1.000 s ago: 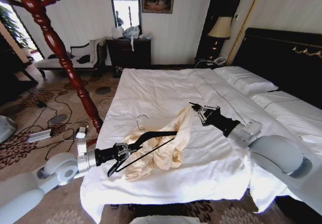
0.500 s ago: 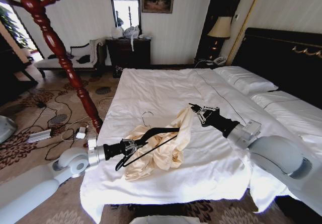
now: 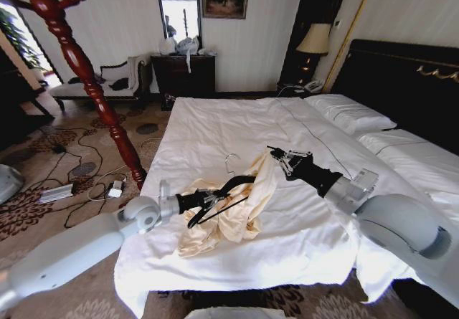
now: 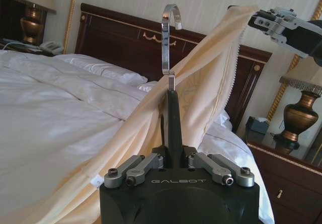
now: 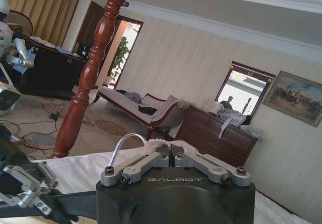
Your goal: Pick up the clothes from the bed and hang them on the clothes hanger.
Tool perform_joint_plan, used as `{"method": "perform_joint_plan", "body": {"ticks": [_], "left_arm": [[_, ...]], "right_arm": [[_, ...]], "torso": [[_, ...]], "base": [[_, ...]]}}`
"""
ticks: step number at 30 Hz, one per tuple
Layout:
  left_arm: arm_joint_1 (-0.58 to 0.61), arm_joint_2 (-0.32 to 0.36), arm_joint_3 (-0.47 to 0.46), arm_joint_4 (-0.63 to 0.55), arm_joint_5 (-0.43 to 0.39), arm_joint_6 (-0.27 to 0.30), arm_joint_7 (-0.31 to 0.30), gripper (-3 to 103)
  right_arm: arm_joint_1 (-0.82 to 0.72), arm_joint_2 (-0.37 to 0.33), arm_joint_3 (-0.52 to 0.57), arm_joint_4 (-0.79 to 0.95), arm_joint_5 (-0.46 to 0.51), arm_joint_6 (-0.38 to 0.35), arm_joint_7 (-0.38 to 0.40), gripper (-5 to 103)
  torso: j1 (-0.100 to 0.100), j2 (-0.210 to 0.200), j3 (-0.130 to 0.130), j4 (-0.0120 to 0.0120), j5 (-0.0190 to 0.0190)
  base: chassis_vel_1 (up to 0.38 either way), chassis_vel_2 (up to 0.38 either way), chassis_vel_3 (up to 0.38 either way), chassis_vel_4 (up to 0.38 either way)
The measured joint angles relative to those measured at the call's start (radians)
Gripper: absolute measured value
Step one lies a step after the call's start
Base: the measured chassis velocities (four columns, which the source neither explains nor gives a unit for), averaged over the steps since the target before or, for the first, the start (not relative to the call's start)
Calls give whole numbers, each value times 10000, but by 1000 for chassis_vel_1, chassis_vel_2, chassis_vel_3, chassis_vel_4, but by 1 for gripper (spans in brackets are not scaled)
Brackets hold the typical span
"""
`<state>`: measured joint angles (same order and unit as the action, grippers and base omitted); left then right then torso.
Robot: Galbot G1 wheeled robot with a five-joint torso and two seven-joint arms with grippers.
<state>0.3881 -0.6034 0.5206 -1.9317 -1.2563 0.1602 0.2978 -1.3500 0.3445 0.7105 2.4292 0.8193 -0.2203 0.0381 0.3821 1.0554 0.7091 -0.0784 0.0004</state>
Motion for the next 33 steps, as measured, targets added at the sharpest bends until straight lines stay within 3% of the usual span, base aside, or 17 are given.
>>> {"method": "perform_joint_plan", "body": {"ticks": [4, 15, 18, 21, 25, 27, 31, 33], "left_arm": [[-257, -367, 215, 152, -96, 40, -151, 15], [-763, -1167, -52, 745, -400, 30, -660, 15], [-815, -1271, -119, 706, -478, 15, -767, 15], [-816, -1278, -151, 608, -501, 4, -820, 15], [-748, -1360, -337, 572, -642, -32, -1024, 15], [-740, -1382, -376, 607, -644, -46, -1047, 15], [-742, -1367, -523, 649, -634, -85, -1064, 15], [-742, -1326, -558, 610, -639, -87, -1066, 15]], "right_arm": [[-218, 229, 44, 348, 389, -270, 139, 0], [-481, 645, -640, 704, 228, -650, 26, -3], [-591, 817, -896, 707, 35, -720, 0, 13], [-627, 943, -1039, 707, 23, -776, -2, 19], [-776, 1101, -1220, 708, -134, -811, 18, 40], [-876, 1117, -1224, 708, -167, -811, 18, 40], [-1455, 1188, -855, 727, -533, -800, -53, 61], [-1535, 1216, -687, 727, -762, -773, -54, 61]], "torso": [[-2, 0, -1, 10, -5], [-1, 0, -1, 6, -5], [-1, 1, -1, 6, -5], [-1, 1, -1, 5, -4], [-3, 0, -2, 7, -5], [-3, 1, -2, 6, -5], [-3, 0, -2, 3, -5], [-3, 1, -2, 2, -4]], "base": [[0, 0, 0, 0], [0, 0, 0, 0], [0, 0, 0, 0], [0, 0, 0, 0], [0, 0, 0, 0], [0, 0, 0, 0], [0, 0, 0, 0], [0, 0, 0, 0]]}}
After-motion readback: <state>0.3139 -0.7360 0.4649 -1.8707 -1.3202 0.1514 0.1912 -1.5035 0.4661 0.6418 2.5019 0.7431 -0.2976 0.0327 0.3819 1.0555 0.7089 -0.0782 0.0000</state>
